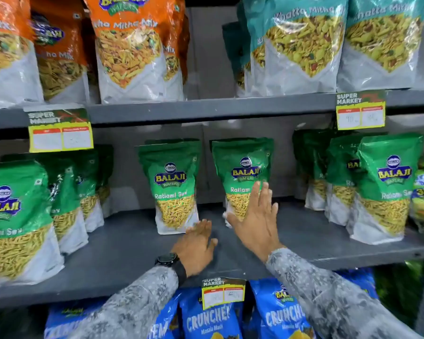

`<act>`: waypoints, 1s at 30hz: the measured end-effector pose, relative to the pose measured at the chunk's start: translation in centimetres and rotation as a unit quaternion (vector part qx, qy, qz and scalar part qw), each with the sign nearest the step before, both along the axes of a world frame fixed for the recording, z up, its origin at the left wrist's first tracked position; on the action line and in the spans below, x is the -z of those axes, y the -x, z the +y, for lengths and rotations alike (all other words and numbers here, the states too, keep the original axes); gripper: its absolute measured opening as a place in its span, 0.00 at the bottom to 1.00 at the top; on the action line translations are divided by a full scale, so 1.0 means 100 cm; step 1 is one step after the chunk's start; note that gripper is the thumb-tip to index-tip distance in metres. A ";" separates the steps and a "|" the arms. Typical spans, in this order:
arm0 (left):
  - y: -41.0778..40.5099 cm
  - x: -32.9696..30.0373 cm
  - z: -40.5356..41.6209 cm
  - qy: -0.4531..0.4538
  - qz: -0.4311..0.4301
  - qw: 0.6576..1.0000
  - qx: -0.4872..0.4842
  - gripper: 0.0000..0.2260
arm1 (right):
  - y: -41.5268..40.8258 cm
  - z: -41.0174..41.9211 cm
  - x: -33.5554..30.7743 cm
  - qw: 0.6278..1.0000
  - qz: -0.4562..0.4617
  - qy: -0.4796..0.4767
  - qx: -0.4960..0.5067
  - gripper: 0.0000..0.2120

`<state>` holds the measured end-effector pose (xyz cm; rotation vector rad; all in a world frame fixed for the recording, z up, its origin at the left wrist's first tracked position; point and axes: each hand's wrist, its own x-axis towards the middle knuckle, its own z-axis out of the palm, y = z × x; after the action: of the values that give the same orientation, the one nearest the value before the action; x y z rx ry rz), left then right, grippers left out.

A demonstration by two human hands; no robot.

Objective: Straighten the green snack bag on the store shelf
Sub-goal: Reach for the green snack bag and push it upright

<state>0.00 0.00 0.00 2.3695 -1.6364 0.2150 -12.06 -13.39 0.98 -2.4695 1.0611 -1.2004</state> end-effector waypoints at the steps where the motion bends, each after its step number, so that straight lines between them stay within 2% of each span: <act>1: -0.002 0.003 -0.006 -0.009 0.025 1.000 0.001 0.25 | -0.011 -0.005 0.002 0.999 -0.028 -0.042 0.002 0.57; 4: -0.010 0.011 -0.020 -0.019 0.054 0.998 -0.009 0.20 | -0.046 -0.013 -0.001 0.981 -0.134 -0.135 0.033 0.63; 6: -0.012 0.016 -0.024 -0.037 0.067 0.997 -0.009 0.22 | -0.065 -0.019 -0.002 0.964 -0.199 -0.162 0.071 0.66; 10: -0.014 0.020 -0.026 -0.051 0.044 0.998 0.012 0.24 | -0.083 -0.032 -0.003 0.946 -0.242 -0.178 0.124 0.72; 15: -0.018 0.025 -0.028 -0.057 0.043 0.997 0.012 0.24 | -0.089 -0.047 0.012 0.947 -0.235 -0.167 0.138 0.75; 23: -0.020 0.027 -0.030 -0.061 0.035 0.997 0.015 0.25 | -0.096 -0.057 0.023 0.959 -0.218 -0.120 0.136 0.64; 30: -0.017 0.026 -0.028 -0.065 0.039 0.997 0.013 0.25 | -0.095 -0.051 0.021 0.957 -0.216 -0.114 0.155 0.63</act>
<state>1.73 -2.82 -2.56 2.4167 -1.6918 0.0116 -2.59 -18.48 -1.17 -1.7976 1.3885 -1.5160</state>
